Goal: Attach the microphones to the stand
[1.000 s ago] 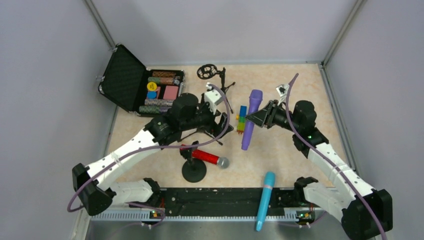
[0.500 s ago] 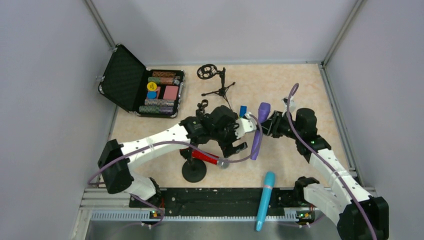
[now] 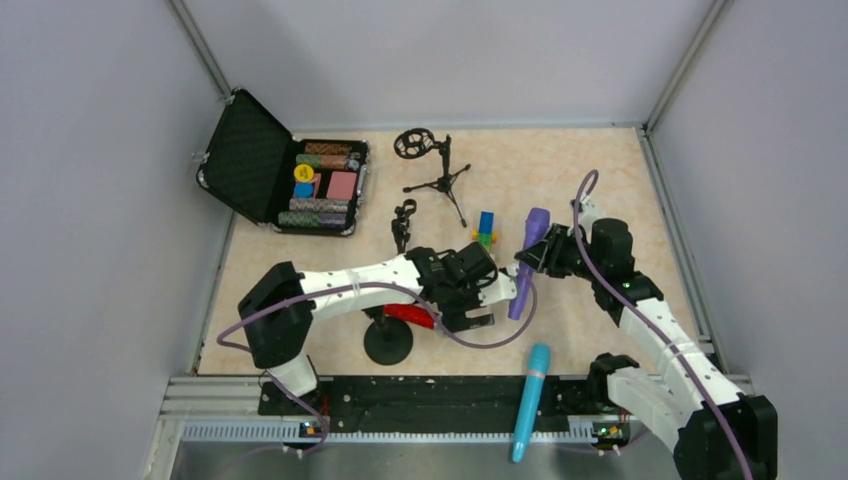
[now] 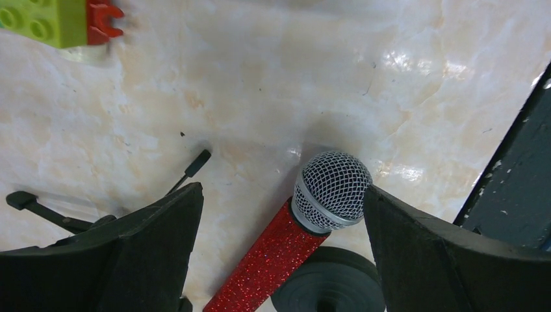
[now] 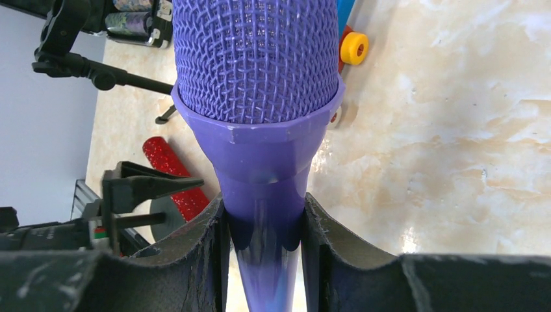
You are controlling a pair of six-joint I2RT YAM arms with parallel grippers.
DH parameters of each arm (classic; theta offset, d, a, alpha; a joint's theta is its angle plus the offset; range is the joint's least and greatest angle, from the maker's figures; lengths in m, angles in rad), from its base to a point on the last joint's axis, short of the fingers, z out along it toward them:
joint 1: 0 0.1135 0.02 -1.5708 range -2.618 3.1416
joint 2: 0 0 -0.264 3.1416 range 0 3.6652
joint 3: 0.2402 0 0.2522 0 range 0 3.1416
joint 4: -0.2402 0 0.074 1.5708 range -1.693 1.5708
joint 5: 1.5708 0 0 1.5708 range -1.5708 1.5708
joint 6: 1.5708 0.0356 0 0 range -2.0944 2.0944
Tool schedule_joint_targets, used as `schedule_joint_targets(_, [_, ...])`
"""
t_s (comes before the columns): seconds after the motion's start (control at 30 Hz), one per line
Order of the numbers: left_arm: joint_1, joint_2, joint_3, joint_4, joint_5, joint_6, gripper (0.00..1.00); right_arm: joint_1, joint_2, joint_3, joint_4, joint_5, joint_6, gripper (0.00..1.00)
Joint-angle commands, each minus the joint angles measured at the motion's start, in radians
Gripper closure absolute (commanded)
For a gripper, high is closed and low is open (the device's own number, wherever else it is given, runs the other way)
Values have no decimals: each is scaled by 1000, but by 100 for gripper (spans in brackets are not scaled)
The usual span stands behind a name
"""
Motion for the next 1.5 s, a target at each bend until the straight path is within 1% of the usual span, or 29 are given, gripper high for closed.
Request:
schedule_joint_targets(0.0, [-11,48,33,-51,-75,-15,3,-10,-18,1,15,30,-18,100])
schedule_joint_targets(0.13, [-11,69,11,-44,-53,-38,4,-10,-13,0,15,41,-20,100])
schedule_joint_targets(0.4, [-11,50,-49,-12,-2,-81,6,-10,3,5,19,58,-34,100])
schedule_joint_targets(0.57, [-16,65,-55,-53,-22,-106,6,-10,7,12,21,61,-40,100])
schedule_joint_targets(0.77, [-16,122,-61,-44,-74,-124,7,-10,11,13,24,68,-42,100])
schedule_joint_targets(0.8, [-16,128,-62,-38,-81,-122,9,-10,12,15,23,68,-42,100])
schedule_joint_targets(0.87, [-17,134,-65,-30,-84,-116,15,-10,11,20,23,68,-41,100])
schedule_joint_targets(0.93, [-16,138,-63,-19,-80,-114,26,-10,13,29,24,69,-41,100])
schedule_joint_targets(1.0, [-16,142,-61,-10,-69,-111,39,-9,16,45,26,68,-40,100])
schedule_joint_targets(1.17, [-17,150,-15,9,-25,-118,61,-10,18,89,14,95,-50,100])
schedule_joint_targets(1.23, [-22,147,1,26,-22,-122,63,-10,20,119,0,136,-56,100])
schedule_joint_targets(1.33, [-31,135,22,55,-57,-110,65,-10,24,179,-18,215,-67,100])
schedule_joint_targets(1.47, [-40,125,44,82,-88,-82,66,-10,37,287,-21,296,-80,100])
